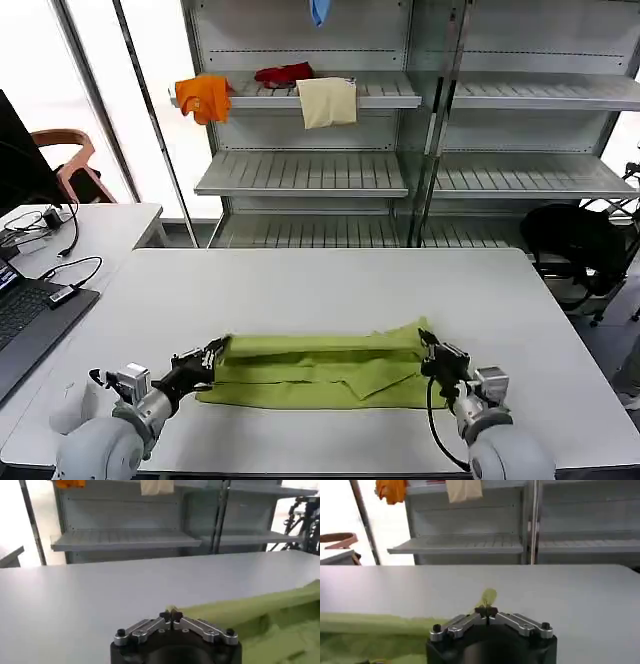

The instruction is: Fold and organize the clothes.

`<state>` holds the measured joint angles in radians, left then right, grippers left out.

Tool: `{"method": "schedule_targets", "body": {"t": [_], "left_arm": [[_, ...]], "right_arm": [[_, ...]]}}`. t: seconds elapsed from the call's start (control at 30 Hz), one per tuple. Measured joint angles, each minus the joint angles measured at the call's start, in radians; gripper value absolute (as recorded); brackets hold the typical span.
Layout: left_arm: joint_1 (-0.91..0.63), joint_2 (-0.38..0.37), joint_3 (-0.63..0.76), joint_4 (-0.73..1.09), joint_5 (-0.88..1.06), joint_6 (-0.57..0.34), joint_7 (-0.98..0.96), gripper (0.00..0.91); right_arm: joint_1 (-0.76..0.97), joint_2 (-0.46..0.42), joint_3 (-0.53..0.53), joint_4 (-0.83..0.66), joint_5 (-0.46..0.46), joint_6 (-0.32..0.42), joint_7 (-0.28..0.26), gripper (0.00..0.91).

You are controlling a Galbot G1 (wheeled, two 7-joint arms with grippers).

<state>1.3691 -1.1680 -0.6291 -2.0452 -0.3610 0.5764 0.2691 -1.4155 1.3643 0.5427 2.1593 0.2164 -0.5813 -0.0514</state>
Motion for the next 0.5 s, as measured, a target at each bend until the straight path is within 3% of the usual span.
{"method": "schedule_targets", "body": {"t": [0.03, 0.07, 0.1, 0.13, 0.17, 0.5], "left_arm": [[0.008, -0.003, 0.000, -0.003, 0.008, 0.000, 0.001, 0.000], [0.014, -0.005, 0.000, -0.005, 0.017, 0.000, 0.002, 0.000], [0.019, -0.007, 0.000, -0.008, 0.024, -0.001, 0.002, 0.000], [0.024, -0.009, 0.001, -0.011, 0.033, -0.001, 0.002, 0.060], [0.027, -0.013, 0.004, -0.013, 0.042, -0.001, 0.001, 0.907], [0.048, -0.031, 0.008, -0.032, 0.113, -0.001, -0.025, 0.907]], "right_arm": [[-0.011, 0.002, 0.000, 0.003, -0.007, 0.000, -0.002, 0.000], [-0.018, 0.004, 0.000, 0.005, -0.015, 0.000, -0.003, 0.060], [-0.025, 0.006, 0.000, 0.006, -0.023, 0.000, -0.004, 0.605], [-0.031, 0.008, 0.000, 0.007, -0.031, 0.001, -0.005, 0.907], [-0.036, 0.010, -0.001, 0.008, -0.042, 0.001, -0.006, 0.907], [-0.049, 0.039, -0.032, -0.015, -0.156, 0.010, 0.016, 0.907]]}}
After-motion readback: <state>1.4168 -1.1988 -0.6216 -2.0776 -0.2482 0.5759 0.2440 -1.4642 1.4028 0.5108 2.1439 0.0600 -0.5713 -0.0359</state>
